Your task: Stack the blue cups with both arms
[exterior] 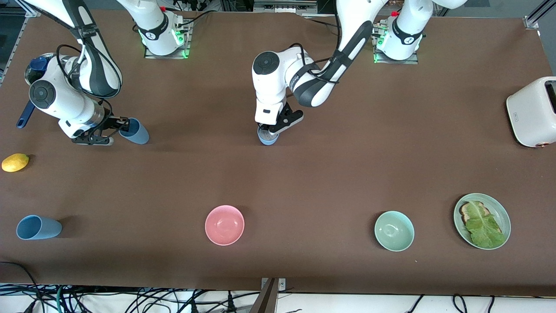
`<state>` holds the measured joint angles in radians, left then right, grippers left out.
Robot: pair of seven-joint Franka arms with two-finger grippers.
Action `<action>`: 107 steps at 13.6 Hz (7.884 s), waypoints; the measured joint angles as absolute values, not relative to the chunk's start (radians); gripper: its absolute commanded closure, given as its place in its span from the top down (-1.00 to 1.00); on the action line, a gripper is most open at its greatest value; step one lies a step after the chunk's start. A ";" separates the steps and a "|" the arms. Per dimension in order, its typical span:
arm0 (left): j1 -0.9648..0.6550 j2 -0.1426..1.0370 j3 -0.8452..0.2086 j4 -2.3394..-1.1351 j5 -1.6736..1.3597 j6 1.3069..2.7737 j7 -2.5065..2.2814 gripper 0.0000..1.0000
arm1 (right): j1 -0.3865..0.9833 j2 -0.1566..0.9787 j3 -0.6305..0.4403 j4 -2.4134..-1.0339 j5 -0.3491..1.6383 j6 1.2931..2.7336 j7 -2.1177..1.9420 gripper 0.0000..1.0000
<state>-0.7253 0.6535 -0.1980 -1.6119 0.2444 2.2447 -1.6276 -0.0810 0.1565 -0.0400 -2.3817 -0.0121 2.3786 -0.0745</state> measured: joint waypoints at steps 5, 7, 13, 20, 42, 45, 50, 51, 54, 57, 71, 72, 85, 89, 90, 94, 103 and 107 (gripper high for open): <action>-0.725 0.656 -0.195 -1.599 0.245 2.248 -1.629 0.96 | -0.081 0.156 -0.040 -2.381 -0.012 2.379 -0.076 -1.00; -0.725 0.655 -0.192 -1.585 0.246 2.249 -1.629 1.00 | -0.081 0.154 -0.040 -2.380 -0.012 2.376 -0.077 -1.00; -0.725 0.655 -0.187 -1.573 0.266 2.249 -1.620 1.00 | -0.081 0.066 -0.038 -2.314 -0.012 2.212 -0.077 -1.00; -0.708 0.543 -0.182 -1.554 0.265 2.119 -1.365 1.00 | -0.080 -0.026 -0.013 -1.978 -0.011 1.664 -0.075 -1.00; 0.118 0.162 -0.162 -1.338 0.054 1.465 0.032 1.00 | 0.182 0.235 0.507 -1.833 0.107 2.089 0.890 -1.00; 0.155 0.141 -0.129 -1.339 0.054 1.437 0.033 1.00 | 0.232 0.324 0.506 -1.802 0.006 2.153 0.977 -1.00; 0.155 0.114 -0.115 -1.355 0.054 1.399 0.035 1.00 | 0.248 0.392 0.505 -1.774 -0.052 2.154 0.988 -1.00; 0.151 0.111 -0.119 -1.359 0.054 1.395 0.035 1.00 | 0.256 0.396 0.505 -1.772 -0.053 2.154 0.988 -1.00; 0.123 0.108 -0.129 -1.362 0.054 1.390 0.035 1.00 | 0.288 0.401 0.505 -1.772 -0.055 2.146 0.999 -1.00; 0.118 0.108 -0.127 -1.364 0.054 1.390 0.035 1.00 | 0.294 0.401 0.501 -1.772 -0.060 2.130 1.005 -1.00; 0.105 0.107 -0.121 -1.385 0.035 1.422 0.035 1.00 | 0.308 0.450 0.495 -1.773 -0.106 2.127 1.005 0.99; 0.103 0.107 -0.121 -1.387 0.035 1.422 0.035 1.00 | 0.308 0.450 0.495 -1.772 -0.106 2.127 1.006 1.00; 0.083 0.110 -0.130 -1.387 0.033 1.430 0.035 1.00 | 0.303 0.347 0.441 -1.574 -0.117 1.862 0.964 1.00; 0.076 0.112 -0.130 -1.387 0.033 1.431 0.035 1.00 | 0.300 0.257 0.252 -1.501 -0.117 1.693 0.629 1.00; 0.076 0.113 -0.130 -1.387 0.033 1.431 0.035 1.00 | 0.298 0.239 0.196 -1.501 -0.116 1.669 0.552 1.00; 0.076 0.117 -0.130 -1.387 0.033 1.431 0.035 1.00 | 0.288 0.177 0.032 -1.501 -0.084 1.585 0.383 1.00; 0.076 0.117 -0.130 -1.387 0.033 1.447 0.035 1.00 | 0.082 -0.044 -0.073 -1.763 -0.001 1.702 0.101 1.00; 0.076 0.117 -0.131 -1.387 0.033 1.449 0.035 1.00 | 0.082 -0.080 -0.077 -1.751 -0.025 1.697 0.099 1.00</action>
<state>0.0756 0.1172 -0.1308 -1.3870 0.0328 1.4486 0.0350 0.0817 -0.0799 -0.0768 -1.7509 -0.0249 1.6971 0.0991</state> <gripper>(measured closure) 0.000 0.000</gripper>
